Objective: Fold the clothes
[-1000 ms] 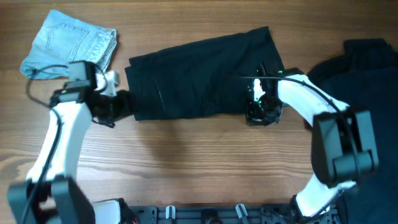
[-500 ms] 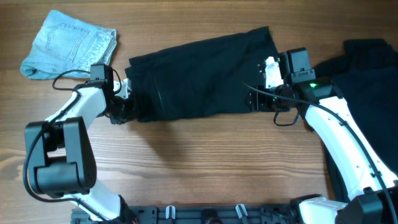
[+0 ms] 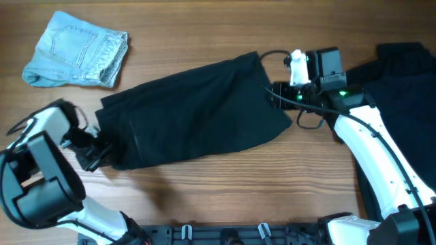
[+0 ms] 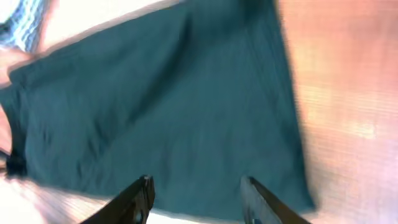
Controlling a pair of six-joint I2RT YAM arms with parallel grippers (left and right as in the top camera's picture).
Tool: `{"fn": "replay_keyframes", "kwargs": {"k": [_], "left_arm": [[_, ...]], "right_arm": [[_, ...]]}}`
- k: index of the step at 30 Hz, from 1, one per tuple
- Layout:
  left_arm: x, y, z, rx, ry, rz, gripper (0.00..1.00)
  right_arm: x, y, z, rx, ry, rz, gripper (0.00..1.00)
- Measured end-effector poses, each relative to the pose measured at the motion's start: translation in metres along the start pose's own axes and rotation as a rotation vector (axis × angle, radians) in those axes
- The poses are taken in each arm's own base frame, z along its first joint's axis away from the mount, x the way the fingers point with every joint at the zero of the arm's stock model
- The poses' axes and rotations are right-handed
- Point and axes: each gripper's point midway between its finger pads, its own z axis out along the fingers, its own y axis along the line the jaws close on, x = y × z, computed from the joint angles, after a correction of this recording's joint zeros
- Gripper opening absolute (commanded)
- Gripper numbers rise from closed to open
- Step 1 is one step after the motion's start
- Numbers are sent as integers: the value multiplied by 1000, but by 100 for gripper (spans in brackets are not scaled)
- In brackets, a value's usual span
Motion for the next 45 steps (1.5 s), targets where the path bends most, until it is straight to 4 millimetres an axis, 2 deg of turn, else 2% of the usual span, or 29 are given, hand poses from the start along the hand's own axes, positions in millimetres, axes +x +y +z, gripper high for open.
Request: {"fn": "replay_keyframes", "kwargs": {"k": [2,4,6,8,10,12,15,19,22,24,28,30,35,37,38,40,42,44,45], "left_arm": [[-7,10,-3,40,-15,-62,16],[-9,8,-5,100,-18,-63,21],[-6,-3,-8,163,-7,-23,25],[-6,-16,-17,232,-18,33,27],[-9,-31,-37,296,-87,106,30],[-8,-41,-59,332,-167,159,39],[-1,-51,-100,365,-329,242,51],[10,-61,-147,388,-536,326,53],[16,-66,-171,398,-646,368,52],[14,-67,-174,400,-660,374,51],[10,-68,-177,400,-683,383,50],[8,-68,-179,401,-695,387,42],[1,-71,-186,400,-741,409,42],[-4,-79,-187,403,-757,441,41],[-6,-85,-184,404,-748,458,41],[-16,-98,-178,406,-742,497,34],[-30,-113,-161,403,-708,540,34],[-48,-123,-145,402,-687,545,34],[-54,-123,-138,399,-676,536,34]], "right_arm": [[-28,4,1,-16,-111,-12,54],[-49,4,15,-33,-178,-19,54],[-62,1,39,-55,-208,-13,57],[-65,-6,72,-79,-202,-5,59],[-60,-16,109,-96,-185,27,59],[-62,-21,130,-113,-199,63,62],[-62,-29,154,-118,-184,124,64],[-71,-34,170,-115,-188,166,65],[-79,-34,173,-123,-209,175,63],[-80,-34,174,-123,-209,182,59],[-73,-39,183,-119,-189,215,29],[-69,-39,187,-128,-175,219,5],[-73,-38,184,-164,-173,223,4],[-76,-40,178,-187,-169,231,4],[-77,-38,171,-193,-164,235,4],[-81,-31,153,-201,-158,234,4],[-92,-18,127,-215,-183,215,4],[-99,-11,108,-213,-202,206,4],[-100,-11,105,-210,-204,203,4]]}}
